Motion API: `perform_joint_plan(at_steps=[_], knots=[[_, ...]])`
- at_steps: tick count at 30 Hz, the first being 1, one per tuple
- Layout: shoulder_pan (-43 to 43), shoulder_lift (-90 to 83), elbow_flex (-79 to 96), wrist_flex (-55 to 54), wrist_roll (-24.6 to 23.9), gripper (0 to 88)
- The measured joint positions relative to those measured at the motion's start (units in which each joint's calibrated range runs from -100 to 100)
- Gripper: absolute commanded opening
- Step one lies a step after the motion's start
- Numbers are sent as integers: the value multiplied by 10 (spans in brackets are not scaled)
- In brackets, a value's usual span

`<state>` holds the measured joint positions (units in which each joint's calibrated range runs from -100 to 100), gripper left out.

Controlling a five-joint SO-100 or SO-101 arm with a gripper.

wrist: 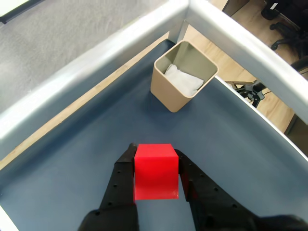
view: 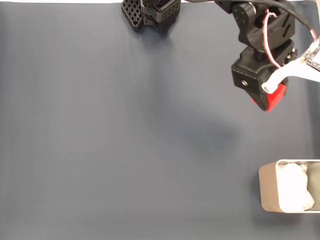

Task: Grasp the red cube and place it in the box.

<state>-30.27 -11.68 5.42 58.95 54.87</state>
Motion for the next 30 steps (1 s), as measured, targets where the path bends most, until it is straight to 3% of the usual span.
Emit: perform_joint_plan(at_steps=[30], knots=[[53, 286, -389, -1, -10, 15]])
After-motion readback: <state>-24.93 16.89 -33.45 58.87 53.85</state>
